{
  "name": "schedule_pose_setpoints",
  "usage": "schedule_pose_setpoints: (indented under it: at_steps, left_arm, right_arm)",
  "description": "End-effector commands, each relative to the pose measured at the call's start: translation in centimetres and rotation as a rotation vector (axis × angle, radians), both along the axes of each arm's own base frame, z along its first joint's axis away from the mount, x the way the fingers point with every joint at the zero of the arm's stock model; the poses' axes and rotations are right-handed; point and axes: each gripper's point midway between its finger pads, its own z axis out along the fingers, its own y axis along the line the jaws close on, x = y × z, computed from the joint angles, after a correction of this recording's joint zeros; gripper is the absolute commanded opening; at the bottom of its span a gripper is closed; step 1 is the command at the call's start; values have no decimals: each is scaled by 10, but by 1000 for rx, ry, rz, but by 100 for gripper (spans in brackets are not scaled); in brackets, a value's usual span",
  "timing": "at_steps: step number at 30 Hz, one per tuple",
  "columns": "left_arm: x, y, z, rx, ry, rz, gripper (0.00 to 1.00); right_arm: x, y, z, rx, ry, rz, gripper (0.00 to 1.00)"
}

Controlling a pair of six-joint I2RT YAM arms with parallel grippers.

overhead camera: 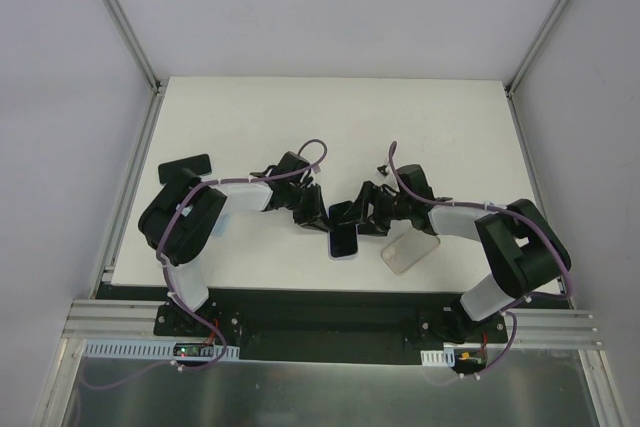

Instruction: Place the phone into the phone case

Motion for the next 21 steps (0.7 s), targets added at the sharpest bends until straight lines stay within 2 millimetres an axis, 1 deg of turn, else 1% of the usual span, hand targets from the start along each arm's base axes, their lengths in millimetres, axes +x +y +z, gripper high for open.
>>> schedule_pose_setpoints:
  at_steps: [1, 2, 3, 6, 9, 10, 14, 18, 19, 21]
  left_arm:
    - [-25, -4, 5, -36, 70, -57, 9]
    - [-24, -4, 5, -35, 66, -55, 10]
    - [-25, -3, 5, -34, 68, -55, 10]
    - [-23, -2, 5, -32, 65, -52, 10]
    - [-24, 0, 4, -29, 64, -50, 10]
    - [-24, 0, 3, -26, 66, -49, 10]
    - [-24, 2, 1, -18, 59, -50, 10]
    - [-23, 3, -1, -13, 53, -49, 10]
    - [-23, 3, -1, -13, 55, -50, 10]
    - [-23, 4, -1, -12, 57, -48, 11]
  right_arm:
    - [3, 21, 48, 177, -164, 112, 72]
    - [4, 19, 46, 170, -162, 107, 72]
    - [4, 16, 40, 148, -141, 94, 72]
    - [5, 12, 28, 117, -116, 83, 67]
    - [4, 10, 20, 107, -99, 82, 56]
    - [4, 9, 20, 106, -98, 81, 48]
    - [5, 8, 18, 100, -101, 77, 36]
    - [7, 8, 12, 84, -82, 67, 24]
    - [8, 8, 11, 81, -81, 67, 17]
    - [9, 7, 9, 70, -70, 63, 12]
